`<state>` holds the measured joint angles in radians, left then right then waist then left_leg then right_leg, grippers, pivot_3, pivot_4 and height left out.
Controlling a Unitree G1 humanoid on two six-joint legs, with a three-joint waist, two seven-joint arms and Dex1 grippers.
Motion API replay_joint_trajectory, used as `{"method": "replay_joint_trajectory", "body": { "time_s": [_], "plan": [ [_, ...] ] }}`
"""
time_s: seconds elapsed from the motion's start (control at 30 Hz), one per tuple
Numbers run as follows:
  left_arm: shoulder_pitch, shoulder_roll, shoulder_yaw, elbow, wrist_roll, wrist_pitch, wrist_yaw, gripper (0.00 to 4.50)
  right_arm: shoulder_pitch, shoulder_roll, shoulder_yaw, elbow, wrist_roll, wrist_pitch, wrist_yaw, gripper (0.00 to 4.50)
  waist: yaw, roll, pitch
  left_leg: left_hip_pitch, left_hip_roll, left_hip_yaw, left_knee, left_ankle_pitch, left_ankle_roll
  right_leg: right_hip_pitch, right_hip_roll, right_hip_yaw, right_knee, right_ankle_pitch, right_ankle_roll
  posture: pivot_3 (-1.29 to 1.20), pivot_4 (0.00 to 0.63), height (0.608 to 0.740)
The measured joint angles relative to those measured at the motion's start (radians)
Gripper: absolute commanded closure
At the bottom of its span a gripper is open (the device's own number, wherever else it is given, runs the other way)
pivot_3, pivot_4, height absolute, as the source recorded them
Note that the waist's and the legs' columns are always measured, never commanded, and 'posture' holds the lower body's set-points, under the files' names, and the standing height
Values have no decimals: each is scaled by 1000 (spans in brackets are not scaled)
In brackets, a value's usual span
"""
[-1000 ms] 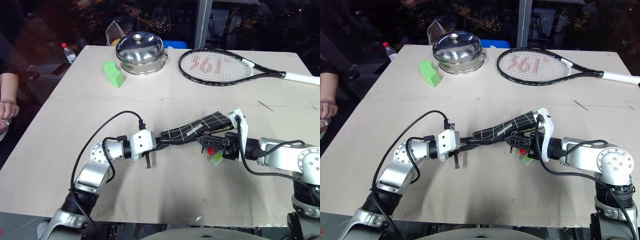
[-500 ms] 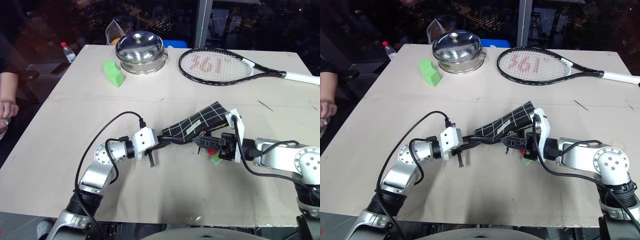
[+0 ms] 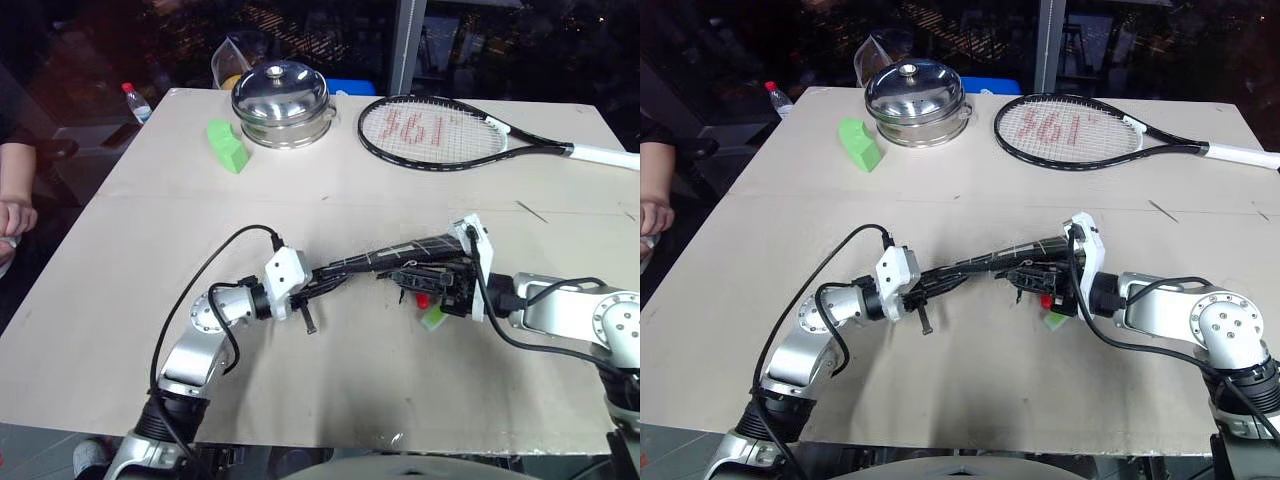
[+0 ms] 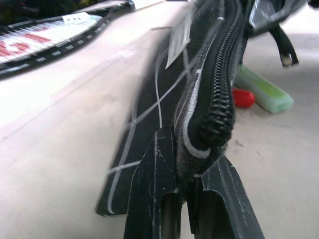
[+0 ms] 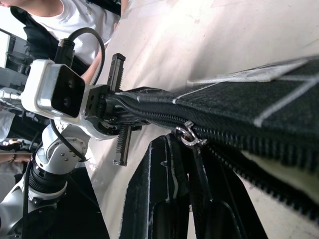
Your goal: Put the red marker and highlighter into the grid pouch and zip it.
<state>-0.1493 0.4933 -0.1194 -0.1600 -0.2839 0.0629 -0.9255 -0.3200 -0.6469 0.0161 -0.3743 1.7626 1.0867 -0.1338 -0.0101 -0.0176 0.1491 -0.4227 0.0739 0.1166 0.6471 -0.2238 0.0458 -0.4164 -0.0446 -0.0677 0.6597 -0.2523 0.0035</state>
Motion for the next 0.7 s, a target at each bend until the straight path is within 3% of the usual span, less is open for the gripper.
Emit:
{"method": "replay_joint_trajectory", "body": {
  "time_s": [0.3,0.7],
  "plan": [
    [-2,-3,-3,-27,5,27,27,4500,-13,-1,8,2,0,-10,1,4357,0,0,0,0,0,0,0,0,0,0,0,0,0,0,0,0,150,740],
    [-115,-17,-66,-6,99,-12,34,4500,-52,4,25,22,7,-30,-2,4357,3,0,0,-1,0,0,0,0,0,0,1,0,0,0,0,0,150,740]
  ]
}}
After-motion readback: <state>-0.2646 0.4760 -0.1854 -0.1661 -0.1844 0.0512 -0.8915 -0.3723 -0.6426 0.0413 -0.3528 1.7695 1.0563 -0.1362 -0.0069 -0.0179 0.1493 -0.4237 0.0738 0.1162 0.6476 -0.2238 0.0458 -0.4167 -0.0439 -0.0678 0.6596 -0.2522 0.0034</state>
